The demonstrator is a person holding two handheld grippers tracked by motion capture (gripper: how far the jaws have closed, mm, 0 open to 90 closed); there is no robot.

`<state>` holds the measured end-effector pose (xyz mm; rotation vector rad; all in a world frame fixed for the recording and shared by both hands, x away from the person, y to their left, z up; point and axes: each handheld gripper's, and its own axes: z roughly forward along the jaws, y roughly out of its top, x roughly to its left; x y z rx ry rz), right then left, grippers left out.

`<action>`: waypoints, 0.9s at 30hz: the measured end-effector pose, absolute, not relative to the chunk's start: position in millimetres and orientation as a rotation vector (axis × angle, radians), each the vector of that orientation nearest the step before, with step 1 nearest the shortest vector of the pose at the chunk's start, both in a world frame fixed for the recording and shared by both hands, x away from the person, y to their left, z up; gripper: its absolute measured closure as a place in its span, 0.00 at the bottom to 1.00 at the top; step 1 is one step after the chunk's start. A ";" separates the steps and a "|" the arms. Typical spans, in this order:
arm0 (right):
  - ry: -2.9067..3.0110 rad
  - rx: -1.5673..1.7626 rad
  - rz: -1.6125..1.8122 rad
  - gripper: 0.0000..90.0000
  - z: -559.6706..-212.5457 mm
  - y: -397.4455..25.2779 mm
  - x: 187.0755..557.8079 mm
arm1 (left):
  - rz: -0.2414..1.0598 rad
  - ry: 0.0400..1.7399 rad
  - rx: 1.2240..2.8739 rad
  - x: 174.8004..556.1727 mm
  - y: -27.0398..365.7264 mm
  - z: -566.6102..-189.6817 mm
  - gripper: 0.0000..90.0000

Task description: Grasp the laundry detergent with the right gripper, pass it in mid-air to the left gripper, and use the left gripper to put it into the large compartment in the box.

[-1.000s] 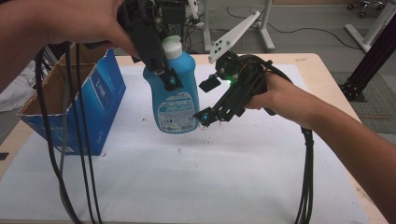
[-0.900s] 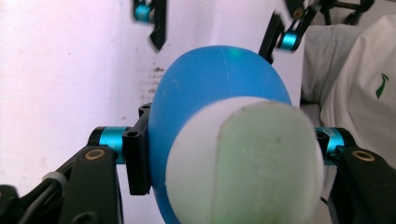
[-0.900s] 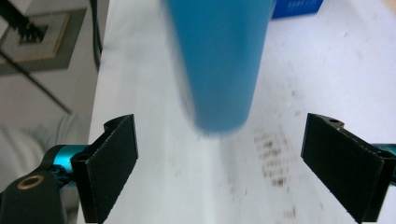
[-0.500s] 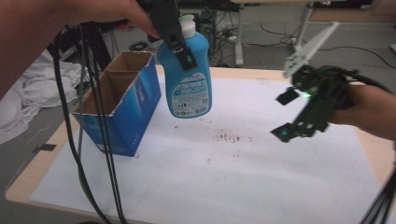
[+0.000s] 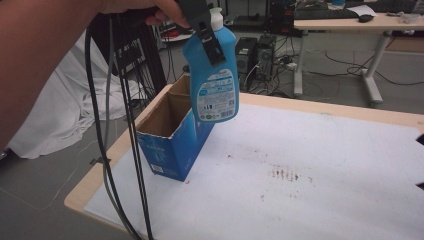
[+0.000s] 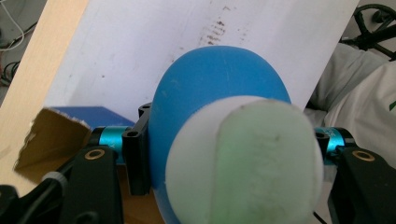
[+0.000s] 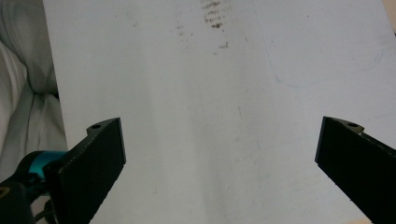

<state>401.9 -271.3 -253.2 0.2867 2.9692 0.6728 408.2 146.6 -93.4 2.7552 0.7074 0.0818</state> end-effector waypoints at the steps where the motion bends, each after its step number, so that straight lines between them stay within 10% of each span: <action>1: 2.969 0.277 0.667 0.01 -253.4 -274.4 402.3 | 0.090 0.718 2.749 407.2 151.3 -91.7 0.42; 27: 2.984 0.344 0.667 0.01 -260.0 -271.8 414.6 | 0.176 0.923 2.713 404.5 247.8 -109.6 0.42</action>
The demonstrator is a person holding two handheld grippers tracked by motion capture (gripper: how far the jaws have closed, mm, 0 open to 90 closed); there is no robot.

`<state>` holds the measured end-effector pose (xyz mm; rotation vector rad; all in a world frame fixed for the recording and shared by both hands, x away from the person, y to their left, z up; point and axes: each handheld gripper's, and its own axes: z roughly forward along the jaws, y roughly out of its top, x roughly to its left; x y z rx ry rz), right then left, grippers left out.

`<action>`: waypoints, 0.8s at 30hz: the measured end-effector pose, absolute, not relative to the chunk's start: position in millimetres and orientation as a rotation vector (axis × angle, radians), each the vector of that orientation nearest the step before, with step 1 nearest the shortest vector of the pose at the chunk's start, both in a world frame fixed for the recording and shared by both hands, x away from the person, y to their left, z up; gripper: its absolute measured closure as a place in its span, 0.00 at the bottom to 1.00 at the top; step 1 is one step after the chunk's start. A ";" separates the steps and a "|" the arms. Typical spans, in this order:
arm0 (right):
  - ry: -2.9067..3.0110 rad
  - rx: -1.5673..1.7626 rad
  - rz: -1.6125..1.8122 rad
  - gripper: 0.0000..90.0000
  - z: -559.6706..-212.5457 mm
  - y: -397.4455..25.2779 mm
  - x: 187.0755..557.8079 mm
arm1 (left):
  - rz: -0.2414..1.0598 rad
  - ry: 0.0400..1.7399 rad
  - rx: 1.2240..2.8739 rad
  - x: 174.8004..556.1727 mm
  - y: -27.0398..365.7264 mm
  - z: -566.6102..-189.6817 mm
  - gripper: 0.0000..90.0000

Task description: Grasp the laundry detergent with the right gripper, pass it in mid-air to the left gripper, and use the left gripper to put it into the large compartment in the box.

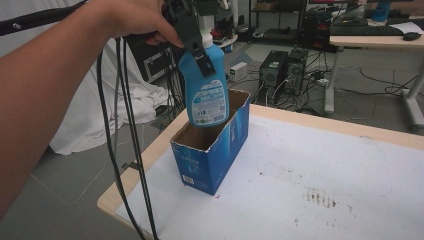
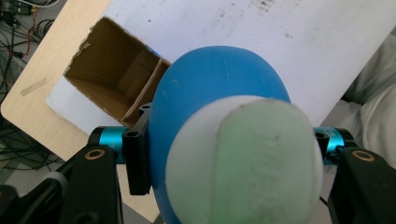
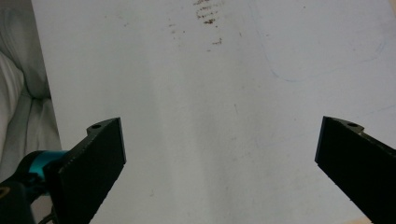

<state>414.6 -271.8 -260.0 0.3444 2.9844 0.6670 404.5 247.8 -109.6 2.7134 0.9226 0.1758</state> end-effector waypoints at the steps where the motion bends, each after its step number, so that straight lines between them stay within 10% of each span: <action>1: 2.989 0.346 0.673 0.01 -261.0 -270.1 415.0 | 0.174 0.927 2.715 405.6 249.5 -113.1 0.42; 24: 3.051 0.342 0.626 0.01 -282.8 -256.7 422.1 | 0.072 0.939 2.835 427.2 257.4 -200.5 0.42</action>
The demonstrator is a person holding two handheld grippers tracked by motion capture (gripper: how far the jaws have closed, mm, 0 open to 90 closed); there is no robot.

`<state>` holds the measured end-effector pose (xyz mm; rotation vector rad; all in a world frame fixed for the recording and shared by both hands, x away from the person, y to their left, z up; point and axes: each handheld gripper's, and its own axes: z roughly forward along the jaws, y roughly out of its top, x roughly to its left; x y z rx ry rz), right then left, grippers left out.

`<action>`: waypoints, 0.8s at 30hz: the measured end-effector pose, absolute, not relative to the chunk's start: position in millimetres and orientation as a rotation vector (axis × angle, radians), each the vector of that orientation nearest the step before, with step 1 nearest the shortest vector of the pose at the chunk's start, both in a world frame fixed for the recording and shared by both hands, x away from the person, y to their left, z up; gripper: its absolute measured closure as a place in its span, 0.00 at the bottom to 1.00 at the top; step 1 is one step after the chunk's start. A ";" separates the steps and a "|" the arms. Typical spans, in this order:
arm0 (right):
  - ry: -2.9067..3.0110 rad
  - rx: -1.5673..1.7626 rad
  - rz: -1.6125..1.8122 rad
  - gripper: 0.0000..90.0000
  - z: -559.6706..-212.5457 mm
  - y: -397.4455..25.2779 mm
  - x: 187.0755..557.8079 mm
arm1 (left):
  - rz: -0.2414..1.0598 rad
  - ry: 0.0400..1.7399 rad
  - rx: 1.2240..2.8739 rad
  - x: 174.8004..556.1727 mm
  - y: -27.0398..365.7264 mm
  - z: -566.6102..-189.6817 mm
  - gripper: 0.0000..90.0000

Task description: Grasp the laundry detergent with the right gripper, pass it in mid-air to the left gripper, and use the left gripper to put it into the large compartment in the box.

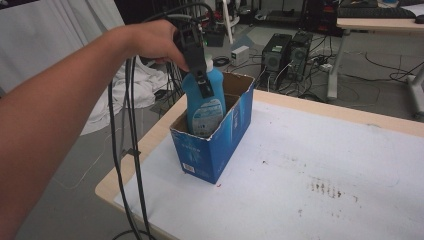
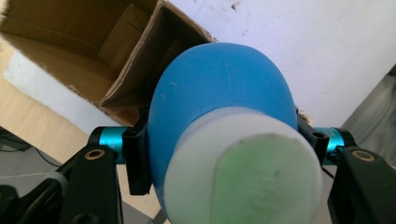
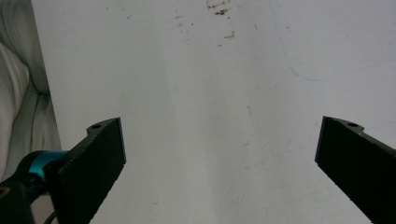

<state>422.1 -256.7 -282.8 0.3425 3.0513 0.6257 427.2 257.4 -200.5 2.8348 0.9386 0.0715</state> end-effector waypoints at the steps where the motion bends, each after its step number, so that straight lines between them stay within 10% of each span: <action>1: 3.051 0.345 0.629 0.01 -283.6 -256.9 422.3 | 0.071 0.933 2.849 428.6 256.5 -207.8 0.42; 24: 3.062 0.356 0.668 0.01 -288.6 -261.8 422.2 | -0.012 0.914 2.929 433.9 252.4 -278.2 0.42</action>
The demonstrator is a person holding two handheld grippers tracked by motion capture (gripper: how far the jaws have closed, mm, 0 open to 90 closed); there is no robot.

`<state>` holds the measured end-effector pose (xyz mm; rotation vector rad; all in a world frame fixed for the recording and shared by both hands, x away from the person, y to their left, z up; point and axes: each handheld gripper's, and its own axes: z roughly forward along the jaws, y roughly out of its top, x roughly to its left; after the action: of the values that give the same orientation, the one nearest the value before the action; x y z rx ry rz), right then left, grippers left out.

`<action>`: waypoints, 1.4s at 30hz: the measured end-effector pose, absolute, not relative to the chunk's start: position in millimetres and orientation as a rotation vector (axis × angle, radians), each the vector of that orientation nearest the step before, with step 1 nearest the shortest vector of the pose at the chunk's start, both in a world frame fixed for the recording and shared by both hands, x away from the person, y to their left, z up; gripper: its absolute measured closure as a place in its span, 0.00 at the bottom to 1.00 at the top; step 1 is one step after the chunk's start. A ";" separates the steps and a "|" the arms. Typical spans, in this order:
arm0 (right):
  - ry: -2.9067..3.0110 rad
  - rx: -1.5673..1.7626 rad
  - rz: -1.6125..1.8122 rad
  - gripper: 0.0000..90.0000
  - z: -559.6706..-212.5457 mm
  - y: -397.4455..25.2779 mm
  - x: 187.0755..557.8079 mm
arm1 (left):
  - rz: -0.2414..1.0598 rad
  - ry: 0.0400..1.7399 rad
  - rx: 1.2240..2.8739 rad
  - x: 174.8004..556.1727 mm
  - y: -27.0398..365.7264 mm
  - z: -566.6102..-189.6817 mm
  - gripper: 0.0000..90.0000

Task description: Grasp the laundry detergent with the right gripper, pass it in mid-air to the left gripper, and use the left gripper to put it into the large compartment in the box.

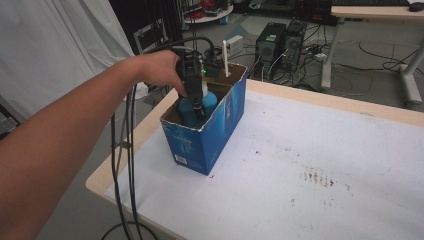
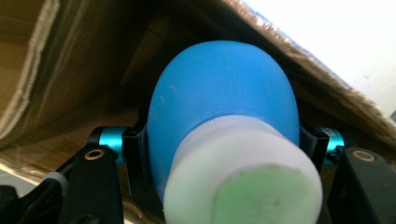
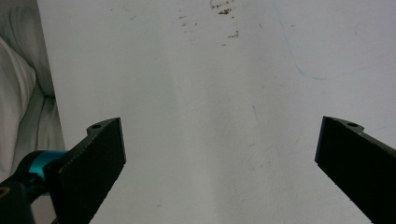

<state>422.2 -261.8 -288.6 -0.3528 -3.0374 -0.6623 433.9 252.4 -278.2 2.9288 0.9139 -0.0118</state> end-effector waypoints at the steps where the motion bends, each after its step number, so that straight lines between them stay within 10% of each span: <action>1: -3.039 -0.350 -0.666 0.01 -288.8 -261.8 422.4 | -0.013 0.913 2.930 433.7 252.5 -279.9 0.42; 42: -3.037 -0.337 -0.711 0.01 -287.3 -263.9 416.0 | 0.097 1.013 2.755 431.7 255.1 -219.9 0.31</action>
<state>416.0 -263.9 -287.3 -0.3374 -3.0367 -0.7108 431.7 255.1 -219.9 2.7550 1.0130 0.0969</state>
